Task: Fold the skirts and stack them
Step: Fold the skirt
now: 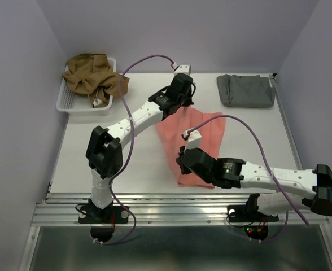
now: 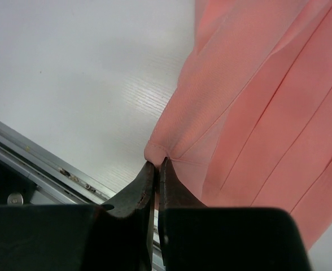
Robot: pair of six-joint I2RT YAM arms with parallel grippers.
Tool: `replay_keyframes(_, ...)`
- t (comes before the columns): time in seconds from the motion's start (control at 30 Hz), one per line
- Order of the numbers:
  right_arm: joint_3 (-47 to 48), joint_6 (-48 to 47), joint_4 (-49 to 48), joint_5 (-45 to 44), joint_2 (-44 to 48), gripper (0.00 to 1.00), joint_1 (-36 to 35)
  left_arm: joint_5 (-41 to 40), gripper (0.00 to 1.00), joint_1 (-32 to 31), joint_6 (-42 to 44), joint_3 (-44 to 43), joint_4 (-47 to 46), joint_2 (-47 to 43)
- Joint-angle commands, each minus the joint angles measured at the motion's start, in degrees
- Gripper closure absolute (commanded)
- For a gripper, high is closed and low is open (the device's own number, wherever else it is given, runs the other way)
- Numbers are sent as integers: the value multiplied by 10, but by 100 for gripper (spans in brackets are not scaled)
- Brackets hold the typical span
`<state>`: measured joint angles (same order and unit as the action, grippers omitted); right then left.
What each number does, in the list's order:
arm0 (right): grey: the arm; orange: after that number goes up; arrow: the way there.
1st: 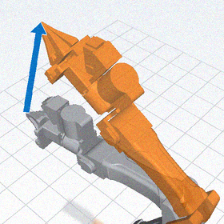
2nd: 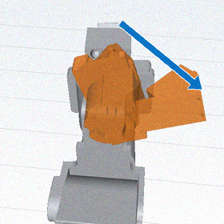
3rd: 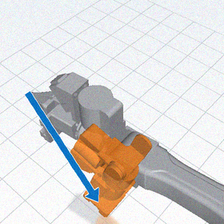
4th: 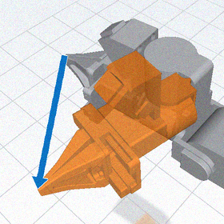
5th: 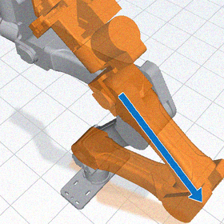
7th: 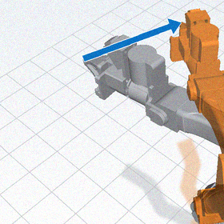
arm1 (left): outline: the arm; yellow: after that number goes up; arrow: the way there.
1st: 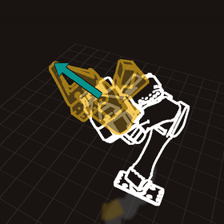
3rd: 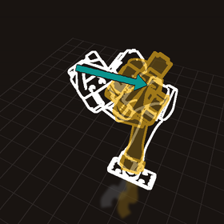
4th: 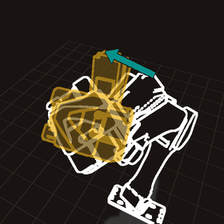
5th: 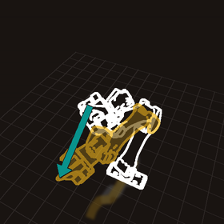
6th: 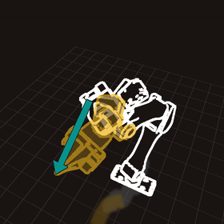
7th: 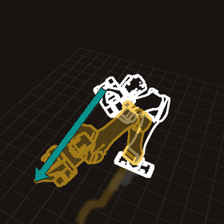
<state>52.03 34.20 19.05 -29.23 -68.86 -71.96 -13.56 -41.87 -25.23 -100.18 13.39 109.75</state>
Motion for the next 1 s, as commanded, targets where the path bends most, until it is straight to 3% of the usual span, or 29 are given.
replay_keyframes(0.0, -22, 65, 13, 18, 31, 99, -12, -28, 100, -14, 22, -76, -70, 2)
replay_keyframes(0.47, -76, 155, 94, -34, 173, 98, -12, -48, 100, -53, 20, -187, -64, 84)
replay_keyframes(0.97, -144, 284, 179, -52, 210, 99, 31, -30, 100, -87, 15, -242, -82, 186)
